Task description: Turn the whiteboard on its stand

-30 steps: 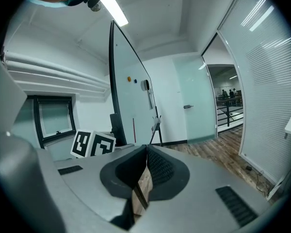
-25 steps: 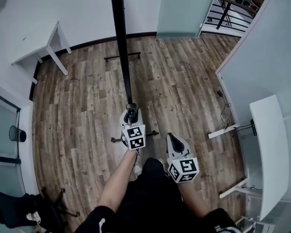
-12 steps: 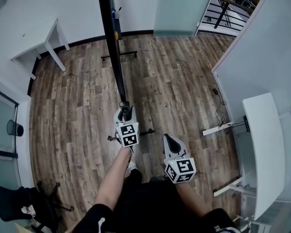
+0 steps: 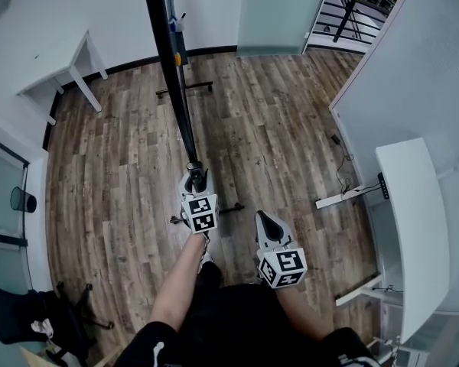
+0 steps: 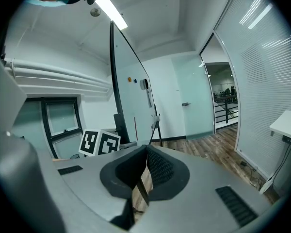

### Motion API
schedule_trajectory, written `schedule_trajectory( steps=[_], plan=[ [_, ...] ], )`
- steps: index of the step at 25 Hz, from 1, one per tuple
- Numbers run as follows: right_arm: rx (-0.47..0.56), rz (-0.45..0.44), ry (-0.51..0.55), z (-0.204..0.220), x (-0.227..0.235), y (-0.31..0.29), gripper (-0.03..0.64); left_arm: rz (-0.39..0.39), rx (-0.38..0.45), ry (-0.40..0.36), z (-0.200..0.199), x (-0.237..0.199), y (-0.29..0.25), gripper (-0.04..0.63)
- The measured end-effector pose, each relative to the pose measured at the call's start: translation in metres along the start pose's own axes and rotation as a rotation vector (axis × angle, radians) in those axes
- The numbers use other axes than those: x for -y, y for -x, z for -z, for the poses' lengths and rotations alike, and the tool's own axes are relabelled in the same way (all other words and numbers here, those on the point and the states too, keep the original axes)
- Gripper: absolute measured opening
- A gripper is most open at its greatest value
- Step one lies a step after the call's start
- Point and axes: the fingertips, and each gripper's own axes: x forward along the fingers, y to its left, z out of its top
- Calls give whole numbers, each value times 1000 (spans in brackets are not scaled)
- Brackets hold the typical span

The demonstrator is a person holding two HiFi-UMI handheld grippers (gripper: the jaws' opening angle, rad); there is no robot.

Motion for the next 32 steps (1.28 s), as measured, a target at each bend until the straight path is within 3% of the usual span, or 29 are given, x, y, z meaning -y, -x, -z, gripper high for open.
schedule_trajectory(
  steps=[32],
  plan=[
    [19, -119, 4, 51, 20, 141, 12, -23, 24, 8, 47, 89, 139, 183]
  ],
)
